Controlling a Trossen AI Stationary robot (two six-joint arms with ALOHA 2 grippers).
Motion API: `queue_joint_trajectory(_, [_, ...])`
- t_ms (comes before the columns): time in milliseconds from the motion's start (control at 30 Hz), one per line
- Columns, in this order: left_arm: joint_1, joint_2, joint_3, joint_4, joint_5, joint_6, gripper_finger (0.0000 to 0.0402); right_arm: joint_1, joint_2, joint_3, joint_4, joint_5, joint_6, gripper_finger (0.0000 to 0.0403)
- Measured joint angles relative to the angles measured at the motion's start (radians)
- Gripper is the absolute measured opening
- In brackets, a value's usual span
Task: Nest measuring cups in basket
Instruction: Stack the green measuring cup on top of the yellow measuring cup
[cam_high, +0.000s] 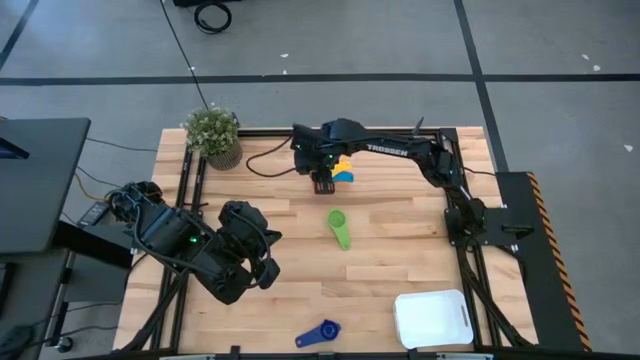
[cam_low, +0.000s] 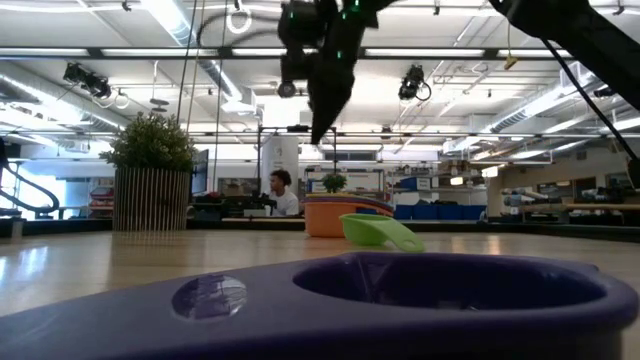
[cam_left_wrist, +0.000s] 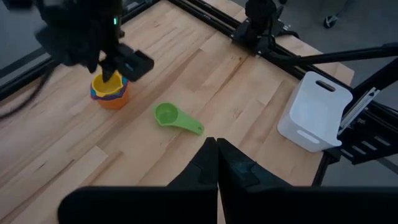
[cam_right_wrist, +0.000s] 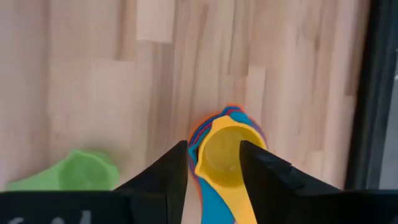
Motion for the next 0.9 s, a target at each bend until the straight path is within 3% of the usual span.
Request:
queue_joint_trajectory(100, [0.0,0.0,0.0,0.0,0.002,0.0,0.0002,0.018,0.0,0.115,-0.078,0.0,0.004,0.0141])
queue_joint_trajectory(267, [0.0,0.0,0.0,0.0,0.058,0.01,0.0002,0.056,-0.12,0.069,-0.069,-0.028,0.012,0.0108])
queue_joint_trajectory(500, [0.0,0.0,0.0,0.0,0.079,0.011,0.0002,0.131,-0.28,0.068,-0.112,-0.034,0.11,0.001])
queue_joint_trajectory(800, [0.011,0.014,0.0,0.001,0.084,0.098,0.0004,0.292,-0.505,0.068,-0.129,-0.033,0.21,0.0005])
queue_joint_trajectory(900, [0.025,0.019,0.0,0.002,0.139,0.111,0.0018,0.355,-0.562,0.068,-0.134,-0.006,0.247,0.0008])
